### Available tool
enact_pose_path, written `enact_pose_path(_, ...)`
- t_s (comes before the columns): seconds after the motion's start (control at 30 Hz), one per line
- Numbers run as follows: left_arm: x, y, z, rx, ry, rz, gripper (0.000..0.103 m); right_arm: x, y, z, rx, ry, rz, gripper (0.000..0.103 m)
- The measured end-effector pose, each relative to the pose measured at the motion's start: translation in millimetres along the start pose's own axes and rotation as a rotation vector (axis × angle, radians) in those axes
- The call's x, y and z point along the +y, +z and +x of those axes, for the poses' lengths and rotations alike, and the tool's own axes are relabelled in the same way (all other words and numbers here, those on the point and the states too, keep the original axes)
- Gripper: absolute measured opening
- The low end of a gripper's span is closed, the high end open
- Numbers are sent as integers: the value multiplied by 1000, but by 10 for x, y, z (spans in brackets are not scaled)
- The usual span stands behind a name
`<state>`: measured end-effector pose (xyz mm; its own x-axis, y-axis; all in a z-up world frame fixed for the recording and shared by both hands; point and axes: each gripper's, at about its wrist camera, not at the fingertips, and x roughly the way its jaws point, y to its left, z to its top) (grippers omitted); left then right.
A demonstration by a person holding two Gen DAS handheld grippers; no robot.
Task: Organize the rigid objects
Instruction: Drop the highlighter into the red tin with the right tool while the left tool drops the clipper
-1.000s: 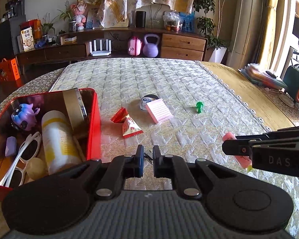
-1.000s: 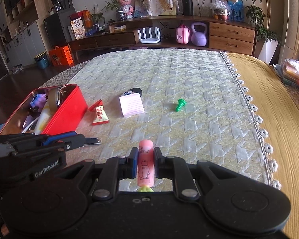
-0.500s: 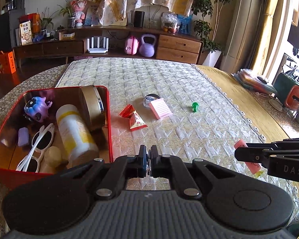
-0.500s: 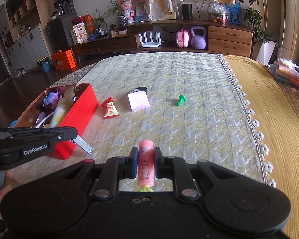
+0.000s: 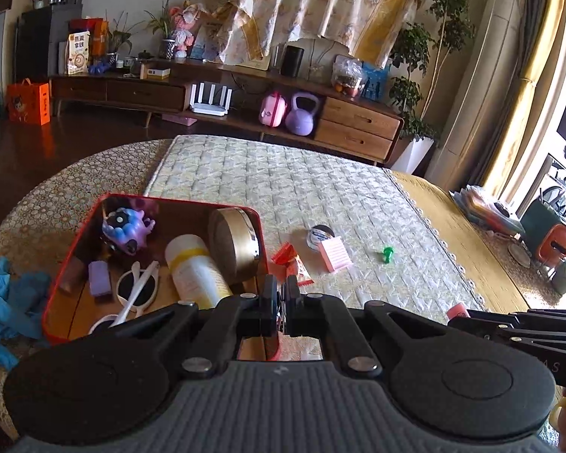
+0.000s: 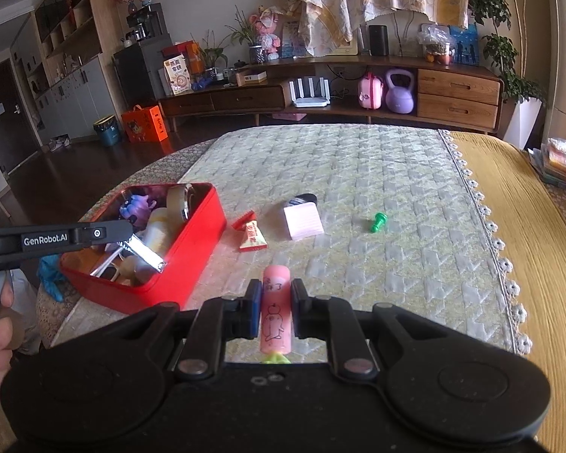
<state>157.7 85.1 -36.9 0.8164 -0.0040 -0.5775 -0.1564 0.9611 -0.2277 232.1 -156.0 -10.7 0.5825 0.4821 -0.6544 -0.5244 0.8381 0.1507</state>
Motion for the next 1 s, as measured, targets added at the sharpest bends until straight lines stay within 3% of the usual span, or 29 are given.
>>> enact_pose_path(0.33, 497, 221, -91, -61, 73, -64, 4, 558, 231, 250, 12, 66, -91, 15)
enact_pose_path(0.7, 1089, 253, -65, -89, 163, -105, 4, 1191, 315, 592, 56, 127, -179, 15)
enact_pose_path(1.0, 1415, 233, 156, -73, 167, -168, 4, 1497, 332, 987, 128, 136, -222, 15)
